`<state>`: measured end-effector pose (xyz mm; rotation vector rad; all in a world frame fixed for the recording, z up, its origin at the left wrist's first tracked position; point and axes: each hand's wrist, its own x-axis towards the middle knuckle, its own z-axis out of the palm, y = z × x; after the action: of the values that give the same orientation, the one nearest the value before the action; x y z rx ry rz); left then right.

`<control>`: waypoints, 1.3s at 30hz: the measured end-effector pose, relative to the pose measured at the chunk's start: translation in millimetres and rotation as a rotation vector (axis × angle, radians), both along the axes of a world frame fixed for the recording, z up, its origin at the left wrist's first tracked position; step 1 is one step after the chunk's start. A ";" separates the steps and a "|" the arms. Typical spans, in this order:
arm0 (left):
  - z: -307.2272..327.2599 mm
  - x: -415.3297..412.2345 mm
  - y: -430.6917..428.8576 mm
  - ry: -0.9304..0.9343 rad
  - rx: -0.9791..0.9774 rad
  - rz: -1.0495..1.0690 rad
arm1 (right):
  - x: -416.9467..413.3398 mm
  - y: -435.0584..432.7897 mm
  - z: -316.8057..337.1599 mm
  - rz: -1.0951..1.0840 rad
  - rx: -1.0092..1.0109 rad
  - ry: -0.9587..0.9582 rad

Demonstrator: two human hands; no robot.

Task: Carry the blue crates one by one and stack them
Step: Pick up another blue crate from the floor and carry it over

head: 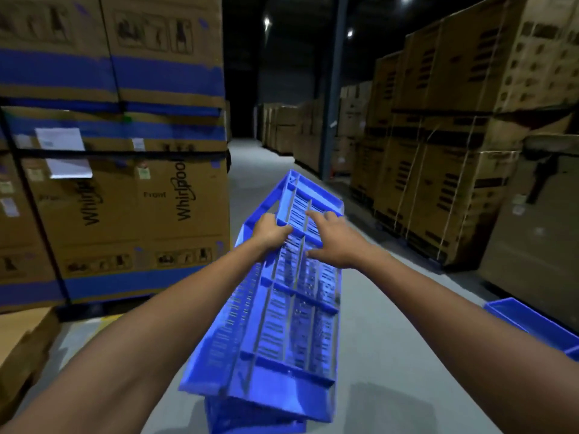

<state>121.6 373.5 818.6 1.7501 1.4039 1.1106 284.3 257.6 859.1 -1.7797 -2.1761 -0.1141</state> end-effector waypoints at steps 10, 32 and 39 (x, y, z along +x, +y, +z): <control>73.2 86.2 27.4 0.733 0.208 -0.422 | 120.8 57.2 30.3 0.021 0.096 -0.122; 64.4 371.0 128.3 1.124 0.521 -0.785 | 377.7 167.5 21.4 -0.328 -0.527 -0.027; 44.5 471.5 215.4 1.012 0.623 -0.921 | 472.5 229.2 5.8 -0.449 -0.538 0.138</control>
<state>593.1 588.9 863.1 3.1656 0.4357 0.0713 756.9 486.8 864.9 -2.4581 -1.7779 0.5232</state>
